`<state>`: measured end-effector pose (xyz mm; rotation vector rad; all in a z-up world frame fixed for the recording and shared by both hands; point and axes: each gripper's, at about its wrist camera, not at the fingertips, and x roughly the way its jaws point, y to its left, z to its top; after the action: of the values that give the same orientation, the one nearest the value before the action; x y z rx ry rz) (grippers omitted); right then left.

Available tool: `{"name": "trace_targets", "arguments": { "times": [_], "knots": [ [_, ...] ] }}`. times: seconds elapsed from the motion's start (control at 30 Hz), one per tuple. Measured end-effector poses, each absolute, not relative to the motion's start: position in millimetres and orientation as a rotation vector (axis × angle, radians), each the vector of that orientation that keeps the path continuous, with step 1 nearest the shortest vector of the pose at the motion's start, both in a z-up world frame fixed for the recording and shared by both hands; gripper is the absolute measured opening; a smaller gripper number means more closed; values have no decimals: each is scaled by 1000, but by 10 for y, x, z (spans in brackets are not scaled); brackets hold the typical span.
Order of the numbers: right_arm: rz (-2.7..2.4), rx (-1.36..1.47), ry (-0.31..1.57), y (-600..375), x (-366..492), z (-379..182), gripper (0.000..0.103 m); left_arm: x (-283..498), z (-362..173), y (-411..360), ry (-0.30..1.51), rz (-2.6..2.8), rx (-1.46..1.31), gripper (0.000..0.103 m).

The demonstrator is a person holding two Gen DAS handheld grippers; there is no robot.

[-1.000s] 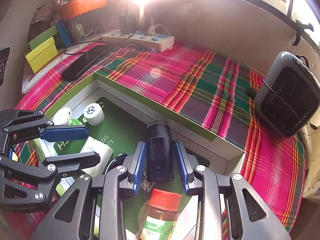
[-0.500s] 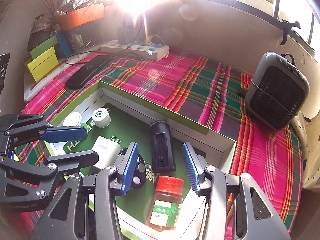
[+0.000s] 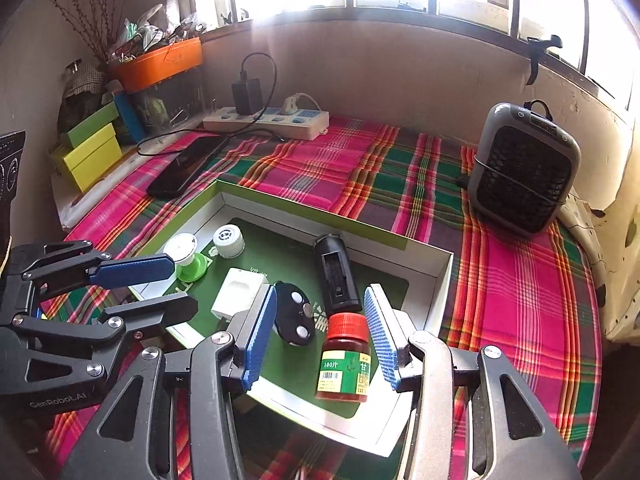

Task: Organize rigid objects
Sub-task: 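Lower both held items into the tray and open both grippers, then withdraw both open grippers from the tray toward the pink items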

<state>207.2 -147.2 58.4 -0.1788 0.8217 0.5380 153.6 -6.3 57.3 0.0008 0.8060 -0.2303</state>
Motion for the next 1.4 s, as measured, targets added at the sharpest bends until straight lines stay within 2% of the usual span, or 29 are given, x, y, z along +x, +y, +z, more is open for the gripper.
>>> {"name": "trace_targets", "arguments": {
  "times": [0.67, 0.8, 1.03, 1.4],
  "knots": [
    [467, -76, 822, -1787, 1448, 578, 47, 1069, 642, 219, 773, -195, -71, 36],
    [439, -45, 836, -1907, 1358, 535, 48, 978, 570, 354, 784, -184, -108, 42],
    [407, -1, 852, -2030, 1224, 418, 55, 913, 417, 421, 818, -180, -139, 42],
    [375, 38, 886, -2104, 1065, 257, 56, 830, 279, 327, 849, -223, -156, 43]
  ]
}}
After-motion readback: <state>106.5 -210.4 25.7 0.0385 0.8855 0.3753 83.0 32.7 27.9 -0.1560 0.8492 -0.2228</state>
